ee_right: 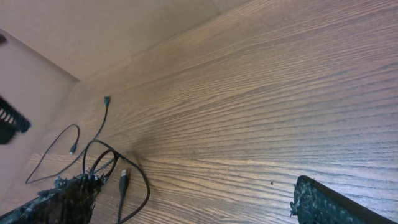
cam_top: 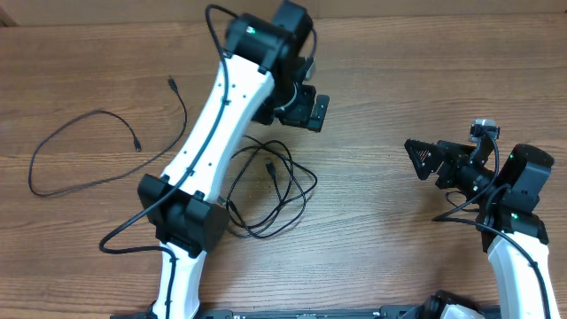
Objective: Untangle cables
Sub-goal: 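Move the left gripper back over the remaining cable pile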
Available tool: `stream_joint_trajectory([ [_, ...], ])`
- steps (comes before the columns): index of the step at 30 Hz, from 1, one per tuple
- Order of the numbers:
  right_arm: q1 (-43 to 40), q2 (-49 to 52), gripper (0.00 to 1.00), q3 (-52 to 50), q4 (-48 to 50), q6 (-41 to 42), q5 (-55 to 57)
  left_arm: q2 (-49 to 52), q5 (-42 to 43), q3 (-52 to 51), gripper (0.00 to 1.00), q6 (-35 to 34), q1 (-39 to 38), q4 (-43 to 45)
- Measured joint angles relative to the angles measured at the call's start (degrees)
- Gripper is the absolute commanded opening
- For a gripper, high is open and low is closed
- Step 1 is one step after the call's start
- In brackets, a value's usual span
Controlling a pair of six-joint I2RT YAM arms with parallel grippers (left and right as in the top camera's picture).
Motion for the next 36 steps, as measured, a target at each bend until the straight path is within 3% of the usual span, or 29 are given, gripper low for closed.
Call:
stream_joint_trajectory([
  [5, 0.0, 0.0, 1.0, 0.0, -0.11, 0.0, 0.0, 0.0, -6.45, -4.85, 1.0, -13.0, -3.74, 1.05],
  [10, 0.0, 0.0, 1.0, 0.0, -0.13, -0.02, 0.0, 0.04, -9.03, -12.26, 1.0, -20.0, -6.51, 4.13],
  [19, 0.0, 0.0, 1.0, 0.0, -0.17, 0.0, 0.0, 0.04, -10.51, -21.4, 0.99, -27.89, -6.05, 9.86],
  [24, 0.0, 0.0, 1.0, 0.0, -0.2, -0.04, 0.0, 0.04, -10.69, -25.03, 0.9, -29.46, -6.05, 11.78],
  [26, 0.0, 0.0, 1.0, 0.0, -0.17, -0.02, 0.0, 0.04, -10.71, -26.01, 0.81, -29.83, -6.05, 12.33],
  [30, 0.0, 0.0, 1.0, 0.0, -0.17, -0.02, 0.02, 0.04, -10.73, -27.1, 0.49, -31.17, -6.03, 13.6],
  [33, 0.0, 0.0, 1.0, 0.0, -0.22, -0.02, 0.0, 0.04, -10.84, -27.26, 0.06, -31.1, -6.03, 14.43],
  [36, 0.0, 0.0, 1.0, 0.0, -0.2, -0.02, 0.0, 0.04, -10.91, -27.3, 0.04, -31.15, -6.03, 15.19],
])
